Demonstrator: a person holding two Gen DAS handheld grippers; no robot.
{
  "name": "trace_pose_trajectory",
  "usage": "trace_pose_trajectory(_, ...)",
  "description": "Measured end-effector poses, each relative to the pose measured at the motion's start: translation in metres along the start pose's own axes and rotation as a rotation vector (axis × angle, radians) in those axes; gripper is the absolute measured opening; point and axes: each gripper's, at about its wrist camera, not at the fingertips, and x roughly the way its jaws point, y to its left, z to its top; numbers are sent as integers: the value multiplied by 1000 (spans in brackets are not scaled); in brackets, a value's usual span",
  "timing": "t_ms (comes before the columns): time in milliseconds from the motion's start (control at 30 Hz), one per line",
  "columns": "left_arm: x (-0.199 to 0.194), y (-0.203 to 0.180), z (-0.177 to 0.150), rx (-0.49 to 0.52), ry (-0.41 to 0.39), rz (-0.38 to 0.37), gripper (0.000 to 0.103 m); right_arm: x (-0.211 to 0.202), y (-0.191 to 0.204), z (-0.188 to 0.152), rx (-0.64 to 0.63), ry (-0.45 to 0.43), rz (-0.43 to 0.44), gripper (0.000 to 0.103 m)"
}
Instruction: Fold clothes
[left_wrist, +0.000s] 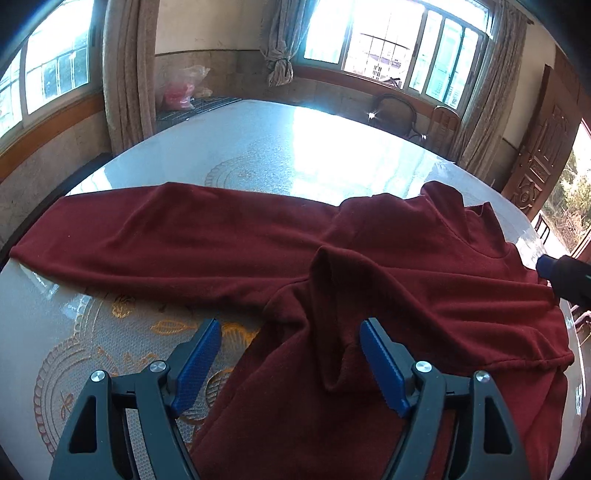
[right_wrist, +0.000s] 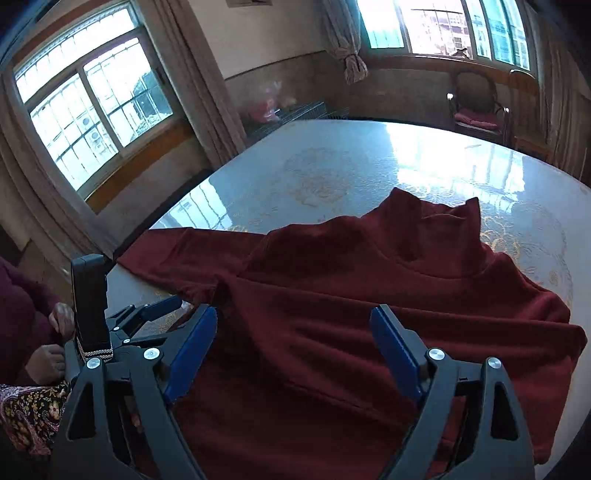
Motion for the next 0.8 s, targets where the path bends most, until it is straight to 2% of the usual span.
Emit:
trace_pose_trajectory(133, -10, 5, -12, 7, -8, 4, 79, 47, 33, 27, -96, 121, 40, 85)
trace_pose_trajectory(200, -12, 7, -15, 11, -6, 8, 79, 67, 44, 34, -127, 183, 43, 72)
trace_pose_trajectory(300, -13, 12, -15, 6, -8, -7, 79, 93, 57, 39, -176, 254, -3, 65)
trace_pose_trajectory(433, -16, 18, -15, -16, -15, -25, 79, 115, 65, 37, -179, 301, 1, 63)
trace_pose_trajectory(467, -17, 18, -15, -15, -14, -25, 79, 121, 67, 36, -182, 323, -14, 59)
trace_pose_trajectory(500, -17, 18, -15, -15, -14, -25, 79, 129, 70, 34, -188, 354, -43, 30)
trace_pose_trajectory(533, -17, 18, -15, -16, -14, -25, 80, 137, 72, 32, -193, 386, -72, 10)
trace_pose_trajectory(567, -17, 18, -15, -16, -14, -26, 80, 140, 73, 31, -190, 393, -98, 4)
trace_pose_trajectory(633, -17, 18, -15, -17, -15, -27, 80, 131, 69, 36, -128, 341, -103, 4)
trace_pose_trajectory(767, -17, 18, -15, -20, -16, -30, 80, 101, 49, 54, 67, 138, -107, 4)
trace_pose_trajectory(800, -17, 18, -15, -20, -16, -31, 80, 101, 48, 56, 85, 117, -103, 4)
